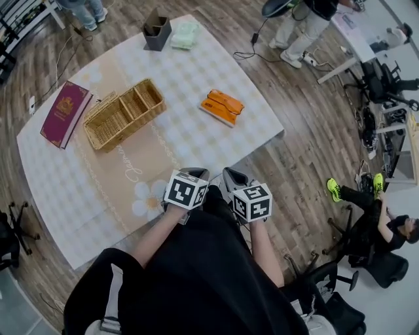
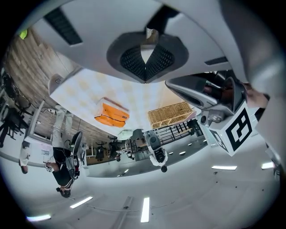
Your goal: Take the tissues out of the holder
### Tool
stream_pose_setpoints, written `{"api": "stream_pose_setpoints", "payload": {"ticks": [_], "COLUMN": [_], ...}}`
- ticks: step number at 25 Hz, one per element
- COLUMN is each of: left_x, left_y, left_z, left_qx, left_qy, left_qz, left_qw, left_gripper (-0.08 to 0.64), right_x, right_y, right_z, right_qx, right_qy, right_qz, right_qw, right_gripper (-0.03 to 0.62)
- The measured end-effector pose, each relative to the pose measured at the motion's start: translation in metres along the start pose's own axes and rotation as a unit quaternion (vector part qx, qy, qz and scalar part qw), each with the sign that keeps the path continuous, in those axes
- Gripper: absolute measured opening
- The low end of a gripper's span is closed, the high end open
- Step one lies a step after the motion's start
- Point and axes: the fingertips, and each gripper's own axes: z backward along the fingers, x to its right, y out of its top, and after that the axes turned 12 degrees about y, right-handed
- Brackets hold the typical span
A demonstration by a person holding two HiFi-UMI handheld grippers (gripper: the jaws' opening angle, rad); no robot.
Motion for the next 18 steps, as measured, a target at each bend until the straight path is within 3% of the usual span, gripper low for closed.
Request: {"api": "stream_pose_setpoints", "payload": {"ticks": [10,18], "left_x": [0.003,0.005], "left_y": [-0.012,-0.02], "left_z": [0.001,0.008], "left_qx": [-0.011,-0.016], "left_qy": [-0.014,-0.025], "left_qz": [-0.031,-0.034], "left_qw": [0.9994,0.999], "left_gripper": [0.0,0.0], "right_x": [0.006,0.002], "right_y": [-0.016,-0.021], "right_z": [0.02,0.015], "right_qx": [0.016,0.002], "right_qy": [-0.044,-0.052], "right_qz": [-0.057,-0.08], "right_qw": [0.997,0.995], "right_gripper": [0.014,0.015]}}
